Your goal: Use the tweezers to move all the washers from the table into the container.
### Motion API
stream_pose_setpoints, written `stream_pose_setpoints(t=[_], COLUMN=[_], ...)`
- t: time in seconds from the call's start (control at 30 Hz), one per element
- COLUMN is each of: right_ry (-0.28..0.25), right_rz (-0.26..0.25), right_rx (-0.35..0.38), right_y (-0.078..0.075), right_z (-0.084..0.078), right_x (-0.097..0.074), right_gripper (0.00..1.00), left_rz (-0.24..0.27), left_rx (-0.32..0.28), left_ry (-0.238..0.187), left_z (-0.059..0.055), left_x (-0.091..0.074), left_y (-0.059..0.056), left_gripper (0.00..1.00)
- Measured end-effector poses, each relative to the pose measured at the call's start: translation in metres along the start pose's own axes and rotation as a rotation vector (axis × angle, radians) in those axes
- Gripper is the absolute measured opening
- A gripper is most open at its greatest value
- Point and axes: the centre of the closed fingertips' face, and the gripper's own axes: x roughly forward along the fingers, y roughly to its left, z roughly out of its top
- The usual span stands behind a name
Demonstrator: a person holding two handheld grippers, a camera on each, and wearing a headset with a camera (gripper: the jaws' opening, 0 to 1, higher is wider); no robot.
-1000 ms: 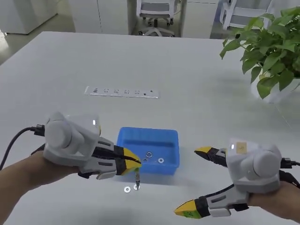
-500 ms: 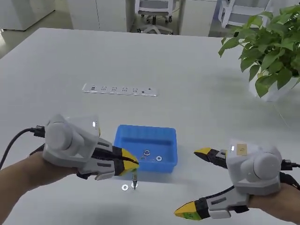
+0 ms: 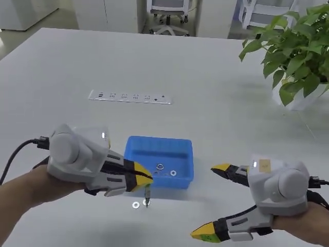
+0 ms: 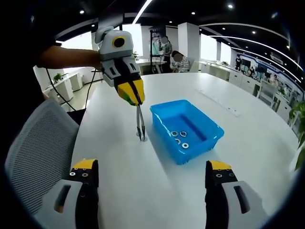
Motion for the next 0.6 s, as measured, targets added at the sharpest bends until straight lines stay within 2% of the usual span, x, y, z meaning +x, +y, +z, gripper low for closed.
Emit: stream_pose_setpoints(t=[0.6], right_ry=[-0.018], right_rz=[0.093], right_rx=[-0.116], right_y=[0.01], right_z=[0.022], right_x=[0.027], right_gripper=[0.64], left_rz=[-0.017], left_rx=[0.004], left_ry=[0.012], left_z=[0.001], left_x=[-0.002], left_y=[-0.005], left_gripper=[0.05])
